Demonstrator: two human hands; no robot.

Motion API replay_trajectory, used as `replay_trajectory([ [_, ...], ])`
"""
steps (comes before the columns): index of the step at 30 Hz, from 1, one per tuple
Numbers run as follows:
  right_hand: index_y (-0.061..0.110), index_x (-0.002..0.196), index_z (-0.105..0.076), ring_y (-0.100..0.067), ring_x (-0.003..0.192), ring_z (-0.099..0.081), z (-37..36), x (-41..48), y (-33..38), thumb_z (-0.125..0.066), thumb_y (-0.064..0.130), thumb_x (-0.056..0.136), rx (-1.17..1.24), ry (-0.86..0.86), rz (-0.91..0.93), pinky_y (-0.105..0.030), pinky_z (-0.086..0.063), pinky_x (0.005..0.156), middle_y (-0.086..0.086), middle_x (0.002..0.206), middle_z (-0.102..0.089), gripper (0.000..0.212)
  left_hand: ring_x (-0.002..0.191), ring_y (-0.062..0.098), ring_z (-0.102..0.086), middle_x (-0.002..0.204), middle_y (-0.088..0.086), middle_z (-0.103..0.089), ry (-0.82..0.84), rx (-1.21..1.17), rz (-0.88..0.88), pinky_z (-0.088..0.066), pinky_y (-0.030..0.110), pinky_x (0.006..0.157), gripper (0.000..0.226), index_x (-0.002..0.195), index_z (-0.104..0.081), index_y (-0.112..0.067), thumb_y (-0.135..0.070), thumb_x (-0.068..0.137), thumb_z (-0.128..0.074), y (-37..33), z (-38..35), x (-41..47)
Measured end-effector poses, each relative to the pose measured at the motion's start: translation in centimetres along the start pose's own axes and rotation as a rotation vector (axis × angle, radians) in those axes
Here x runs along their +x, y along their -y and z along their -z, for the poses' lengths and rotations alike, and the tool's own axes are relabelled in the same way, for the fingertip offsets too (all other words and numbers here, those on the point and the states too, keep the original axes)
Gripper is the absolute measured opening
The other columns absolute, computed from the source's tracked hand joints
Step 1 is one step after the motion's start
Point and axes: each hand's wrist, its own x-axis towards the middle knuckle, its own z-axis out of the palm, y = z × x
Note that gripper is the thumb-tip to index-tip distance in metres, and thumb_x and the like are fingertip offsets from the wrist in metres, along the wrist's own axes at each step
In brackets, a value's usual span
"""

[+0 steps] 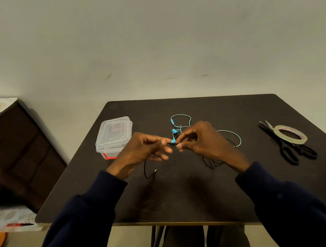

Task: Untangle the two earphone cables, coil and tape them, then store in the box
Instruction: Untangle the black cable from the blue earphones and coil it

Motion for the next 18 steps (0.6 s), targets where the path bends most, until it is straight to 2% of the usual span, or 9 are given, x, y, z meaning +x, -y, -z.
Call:
replay_trajectory([
  [3, 0.012, 0.085, -0.077, -0.002, 0.062, -0.069, -0.8, 0.0, 0.0, -0.08, 0.018, 0.083, -0.003, 0.04, -0.022, -0.013, -0.049, 0.06, 0.004, 0.069, -0.075, 0.007, 0.079, 0.022, -0.074, 0.088, 0.012, -0.078, -0.095, 0.083, -0.002, -0.061, 0.029, 0.073, 0.017, 0.104, -0.075, -0.005, -0.016, 0.094, -0.065, 0.9, -0.3, 0.4],
  [5, 0.015, 0.08, -0.077, -0.001, 0.055, -0.062, -0.5, -0.3, -0.5, -0.077, 0.021, 0.086, -0.008, 0.071, -0.051, -0.013, -0.045, 0.056, 0.005, 0.066, -0.074, 0.008, 0.079, 0.023, -0.075, 0.085, 0.01, -0.078, -0.195, 0.059, 0.039, -0.06, 0.031, 0.074, 0.015, 0.099, -0.073, -0.005, -0.015, 0.097, -0.062, 1.7, -0.1, 0.4],
  [8, 0.016, 0.079, -0.077, -0.003, 0.055, -0.057, 0.9, -1.4, -1.9, -0.075, 0.023, 0.088, -0.001, 0.068, -0.099, -0.02, -0.043, 0.057, 0.005, 0.065, -0.073, 0.012, 0.087, 0.026, -0.076, 0.093, 0.013, -0.077, -0.306, -0.249, 0.149, -0.062, 0.03, 0.075, 0.018, 0.104, -0.066, -0.004, -0.015, 0.103, -0.052, 3.0, 0.9, 0.0],
  [11, 0.016, 0.082, -0.078, -0.014, 0.058, -0.065, 2.7, -2.7, -3.2, -0.074, 0.022, 0.088, 0.016, 0.006, -0.132, -0.027, -0.046, 0.058, 0.003, 0.064, -0.074, 0.009, 0.098, 0.03, -0.074, 0.11, 0.022, -0.073, -0.264, -0.636, 0.212, -0.062, 0.033, 0.082, 0.017, 0.106, -0.061, -0.003, -0.011, 0.104, -0.046, 4.6, 1.2, -0.8],
  [13, 0.017, 0.085, -0.079, -0.012, 0.057, -0.065, 3.1, -3.1, -3.6, -0.073, 0.02, 0.088, 0.034, -0.026, -0.129, -0.027, -0.045, 0.057, 0.003, 0.065, -0.074, 0.007, 0.108, 0.034, -0.071, 0.118, 0.025, -0.07, -0.206, -0.725, 0.214, -0.058, 0.037, 0.09, 0.018, 0.106, -0.06, -0.002, -0.009, 0.105, -0.043, 5.3, 0.8, -1.2],
  [15, 0.017, 0.087, -0.079, -0.014, 0.058, -0.065, 2.7, -3.1, -3.5, -0.073, 0.021, 0.089, 0.032, -0.039, -0.105, -0.029, -0.047, 0.056, 0.004, 0.066, -0.074, 0.007, 0.111, 0.033, -0.069, 0.118, 0.024, -0.07, -0.168, -0.663, 0.204, -0.056, 0.04, 0.095, 0.019, 0.11, -0.06, 0.0, -0.009, 0.105, -0.043, 5.7, 0.3, -1.3],
  [16, 0.017, 0.088, -0.079, -0.017, 0.059, -0.065, 2.4, -2.9, -3.3, -0.072, 0.022, 0.089, 0.025, -0.043, -0.087, -0.03, -0.047, 0.056, 0.005, 0.066, -0.074, 0.008, 0.11, 0.03, -0.07, 0.117, 0.021, -0.072, -0.177, -0.533, 0.184, -0.056, 0.04, 0.096, 0.019, 0.112, -0.061, 0.0, -0.008, 0.104, -0.046, 5.8, 0.1, -1.3],
  [18, 0.016, 0.088, -0.079, -0.016, 0.06, -0.065, 1.7, -2.4, -2.6, -0.072, 0.022, 0.09, 0.003, -0.06, -0.042, -0.027, -0.047, 0.056, 0.006, 0.067, -0.074, 0.009, 0.108, 0.017, -0.071, 0.112, 0.008, -0.075, -0.242, -0.11, 0.092, -0.054, 0.036, 0.099, 0.018, 0.113, -0.068, -0.006, -0.006, 0.1, -0.055, 5.8, -0.2, -1.1],
])
